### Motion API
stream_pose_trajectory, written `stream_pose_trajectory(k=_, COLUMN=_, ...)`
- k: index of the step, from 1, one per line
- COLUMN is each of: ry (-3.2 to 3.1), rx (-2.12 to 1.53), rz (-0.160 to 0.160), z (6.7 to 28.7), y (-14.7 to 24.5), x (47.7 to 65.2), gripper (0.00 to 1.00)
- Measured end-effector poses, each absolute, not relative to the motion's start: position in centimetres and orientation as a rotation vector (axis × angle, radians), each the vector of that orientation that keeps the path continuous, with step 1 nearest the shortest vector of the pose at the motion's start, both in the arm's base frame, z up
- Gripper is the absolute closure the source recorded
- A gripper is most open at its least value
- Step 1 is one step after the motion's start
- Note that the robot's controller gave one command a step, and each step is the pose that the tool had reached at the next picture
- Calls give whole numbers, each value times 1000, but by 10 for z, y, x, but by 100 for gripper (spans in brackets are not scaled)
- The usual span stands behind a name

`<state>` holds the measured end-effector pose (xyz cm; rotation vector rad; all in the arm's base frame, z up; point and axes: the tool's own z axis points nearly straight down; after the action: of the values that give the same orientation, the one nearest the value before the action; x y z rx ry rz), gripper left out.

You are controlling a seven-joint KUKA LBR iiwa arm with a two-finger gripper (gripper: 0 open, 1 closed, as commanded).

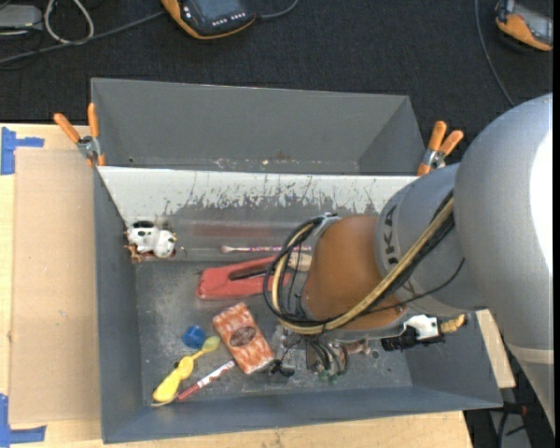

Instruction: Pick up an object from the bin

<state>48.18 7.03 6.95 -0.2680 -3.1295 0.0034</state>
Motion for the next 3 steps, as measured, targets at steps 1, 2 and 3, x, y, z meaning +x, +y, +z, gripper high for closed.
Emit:
stream_pose_trajectory(k=1, ry=-3125, rx=-317, rz=3, z=85, y=70, x=481, gripper=0)
stream_pose_trajectory(k=2, ry=-3124, rx=-314, rz=4, z=85, y=70, x=481, gripper=0)
stream_pose_trajectory(k=3, ry=-3137, rx=-122, rz=4, z=71, y=125, x=522, gripper=0)
